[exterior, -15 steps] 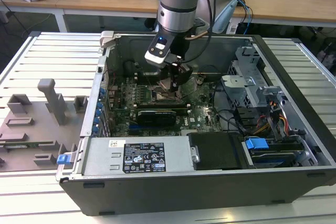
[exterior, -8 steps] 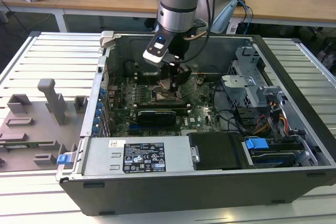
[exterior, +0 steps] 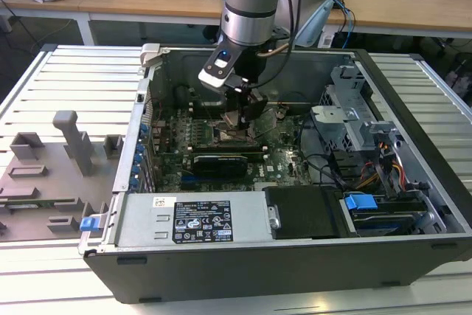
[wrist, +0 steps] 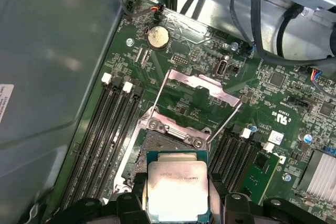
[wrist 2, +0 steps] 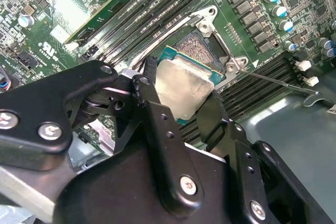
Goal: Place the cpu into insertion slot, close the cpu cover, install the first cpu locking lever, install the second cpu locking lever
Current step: 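Place the cpu into insertion slot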
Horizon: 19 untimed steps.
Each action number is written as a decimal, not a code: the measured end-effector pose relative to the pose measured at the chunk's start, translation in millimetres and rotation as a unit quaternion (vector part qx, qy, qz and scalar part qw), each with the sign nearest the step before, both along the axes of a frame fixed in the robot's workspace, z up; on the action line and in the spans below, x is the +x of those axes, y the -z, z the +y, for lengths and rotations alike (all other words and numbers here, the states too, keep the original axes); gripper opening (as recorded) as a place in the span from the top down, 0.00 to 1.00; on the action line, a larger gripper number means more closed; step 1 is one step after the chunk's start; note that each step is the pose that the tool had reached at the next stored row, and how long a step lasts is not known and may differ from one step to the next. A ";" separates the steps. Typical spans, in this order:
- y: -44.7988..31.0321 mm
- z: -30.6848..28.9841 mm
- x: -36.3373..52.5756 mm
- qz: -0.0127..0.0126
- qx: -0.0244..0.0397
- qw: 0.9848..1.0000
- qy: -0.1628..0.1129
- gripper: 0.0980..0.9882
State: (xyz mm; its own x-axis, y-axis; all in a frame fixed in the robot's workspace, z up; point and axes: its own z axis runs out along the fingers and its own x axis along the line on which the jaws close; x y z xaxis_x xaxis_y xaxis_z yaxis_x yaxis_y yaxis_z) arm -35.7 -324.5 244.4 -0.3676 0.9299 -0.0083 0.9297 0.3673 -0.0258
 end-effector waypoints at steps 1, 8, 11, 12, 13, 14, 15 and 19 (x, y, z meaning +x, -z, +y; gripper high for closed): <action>0.0 0.0 0.0 0.000 0.000 1.000 0.002 0.50; 0.1 0.0 0.0 0.000 -0.001 1.000 0.019 0.50; 0.1 0.0 0.0 0.000 -0.001 1.000 0.028 0.50; 0.1 0.0 0.0 0.000 -0.001 1.000 0.029 0.50; 0.1 0.0 0.0 0.000 -0.001 1.000 0.031 0.50; 0.1 0.0 0.0 0.000 -0.001 0.999 0.034 0.50; 0.1 0.0 0.0 0.000 -0.001 0.999 0.037 0.50; 0.2 0.0 0.0 0.000 -0.002 0.999 0.046 0.50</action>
